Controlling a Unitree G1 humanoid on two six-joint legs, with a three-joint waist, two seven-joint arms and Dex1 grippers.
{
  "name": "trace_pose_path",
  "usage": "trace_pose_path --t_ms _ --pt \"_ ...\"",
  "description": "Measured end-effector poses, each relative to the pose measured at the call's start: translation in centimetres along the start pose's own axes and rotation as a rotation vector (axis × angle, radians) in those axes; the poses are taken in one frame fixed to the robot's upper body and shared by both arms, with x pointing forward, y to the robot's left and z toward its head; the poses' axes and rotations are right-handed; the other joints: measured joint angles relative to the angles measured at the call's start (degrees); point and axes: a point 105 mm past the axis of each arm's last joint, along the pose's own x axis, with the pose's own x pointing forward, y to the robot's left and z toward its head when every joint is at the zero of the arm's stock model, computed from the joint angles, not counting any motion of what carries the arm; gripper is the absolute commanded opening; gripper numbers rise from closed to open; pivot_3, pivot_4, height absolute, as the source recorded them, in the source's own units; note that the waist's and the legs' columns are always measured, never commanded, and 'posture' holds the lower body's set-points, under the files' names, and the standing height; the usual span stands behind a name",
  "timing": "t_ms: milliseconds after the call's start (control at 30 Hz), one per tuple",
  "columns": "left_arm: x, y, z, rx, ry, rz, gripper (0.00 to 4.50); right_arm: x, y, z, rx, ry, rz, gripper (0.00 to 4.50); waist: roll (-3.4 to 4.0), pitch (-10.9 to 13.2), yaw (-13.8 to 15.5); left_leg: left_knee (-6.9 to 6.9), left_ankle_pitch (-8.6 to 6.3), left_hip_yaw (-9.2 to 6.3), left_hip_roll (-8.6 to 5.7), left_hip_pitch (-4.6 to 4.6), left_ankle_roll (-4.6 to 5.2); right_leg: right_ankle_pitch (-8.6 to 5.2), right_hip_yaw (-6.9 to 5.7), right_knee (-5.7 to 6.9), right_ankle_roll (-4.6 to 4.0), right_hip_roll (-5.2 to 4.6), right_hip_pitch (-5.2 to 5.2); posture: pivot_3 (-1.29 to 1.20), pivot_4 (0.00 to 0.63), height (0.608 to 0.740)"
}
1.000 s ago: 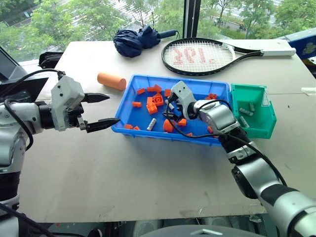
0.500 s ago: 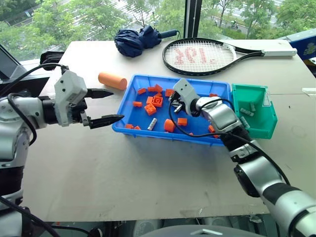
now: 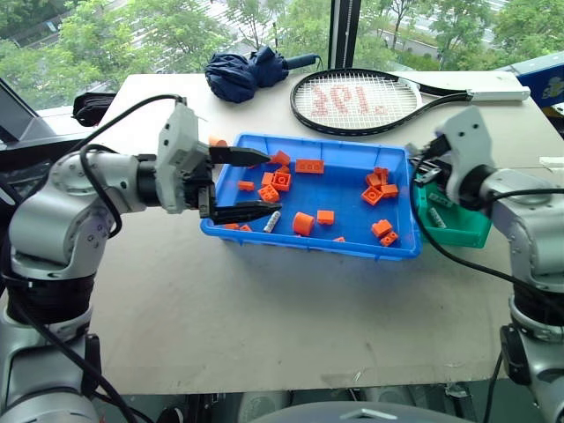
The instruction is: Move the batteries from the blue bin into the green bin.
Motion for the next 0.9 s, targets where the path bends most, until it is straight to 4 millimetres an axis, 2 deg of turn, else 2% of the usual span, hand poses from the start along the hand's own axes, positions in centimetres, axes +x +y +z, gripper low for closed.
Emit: trace_pose_path --t_ms 67,100,267,367,433,500,533,600,633,733,800,900 --pt "0.5 -0.2 0.0 -0.002 0.0 -0.021 4.5 -0.7 -1.0 -1.7 0.03 0.047 -0.034 0.06 0.0 0.0 -0.3 0.0 0.0 0.08 0.01 0.03 0.0 0.0 0.1 0.01 0.0 0.04 -0.01 0.0 0.15 0.74" --pt "0.6 -0.2 0.0 -0.002 0.0 -0.026 4.5 -0.7 -1.1 -1.8 0.036 0.051 -0.038 0.06 0.01 0.0 -0.4 0.0 0.0 0.11 0.02 0.05 0.0 0.0 0.14 0.02 0.0 0.05 -0.01 0.0 0.15 0.74" --pt "1.1 -0.4 0.2 0.009 -0.002 -0.05 4.5 -1.1 -1.9 -3.1 0.02 0.094 -0.064 2.43 0.02 0.0 -0.4 0.0 0.0 0.11 0.04 0.06 0.0 0.0 0.15 0.01 0.0 0.07 0.0 0.0 0.15 0.74" --pt "1.2 -0.4 0.0 0.011 0.009 -0.051 4.5 -1.1 -2.0 -3.0 0.013 0.088 -0.059 3.62 0.01 0.0 -0.2 0.01 0.0 0.09 0.04 0.05 0.0 0.0 0.14 0.0 0.0 0.07 0.0 0.0 0.15 0.74" --pt "0.8 -0.1 -0.4 0.022 0.031 -0.025 4.5 -0.8 -1.6 -2.0 0.009 0.056 -0.033 4.47 0.02 0.0 -0.4 0.01 0.0 0.13 0.05 0.07 0.0 0.0 0.18 0.01 0.0 0.07 0.0 0.0 0.15 0.74" --pt "0.0 0.2 -0.8 0.025 0.053 0.015 4.5 -0.4 -0.9 -0.5 -0.007 0.003 0.011 4.47 0.02 0.0 -0.5 0.0 0.0 0.11 0.08 0.08 0.0 0.0 0.17 0.01 -0.01 0.09 -0.01 0.0 0.15 0.74" --pt "-0.7 0.4 -1.3 0.021 0.084 0.045 4.5 0.1 0.1 0.5 -0.016 -0.032 0.07 4.47 0.02 0.0 -0.7 -0.01 0.0 0.13 0.11 0.1 0.0 0.0 0.19 0.0 -0.01 0.14 -0.01 0.0 0.15 0.74" --pt "-2.4 0.8 -2.5 -0.008 0.142 0.108 4.5 1.0 3.4 2.1 -0.039 -0.088 0.235 4.47 0.03 0.0 -0.8 -0.04 0.0 0.12 0.2 0.11 0.0 -0.01 0.18 -0.02 -0.02 0.2 -0.02 0.0 0.15 0.74" --pt "-2.8 0.9 -2.8 -0.015 0.156 0.122 4.5 1.2 4.3 2.4 -0.048 -0.097 0.281 4.47 0.03 0.0 -0.6 -0.04 0.0 0.09 0.18 0.08 0.0 -0.01 0.14 -0.01 -0.03 0.18 -0.02 0.0 0.15 0.74" --pt "-5.4 1.4 -4.0 -0.039 0.229 0.205 4.5 3.3 9.1 4.3 -0.106 -0.158 0.527 4.47 0.04 0.0 -0.6 -0.02 0.0 0.14 0.15 0.08 0.0 -0.01 0.15 -0.02 -0.02 0.12 -0.02 0.0 0.15 0.74" --pt "-6.4 1.6 -4.2 -0.04 0.238 0.24 4.5 4.1 10.8 5.2 -0.143 -0.19 0.608 4.47 0.03 0.0 -0.1 0.0 0.0 0.07 0.13 0.04 0.0 -0.01 0.05 -0.05 -0.02 0.08 -0.01 0.0 0.15 0.74" --pt "-8.6 0.3 -6.4 -0.111 0.299 0.282 4.5 6.3 14.1 7.4 -0.202 -0.282 0.763 4.47 0.02 0.0 -0.6 -0.02 0.08 0.14 0.12 0.06 -0.14 -0.01 0.11 -0.07 -0.01 0.07 -0.03 0.0 0.15 0.74"
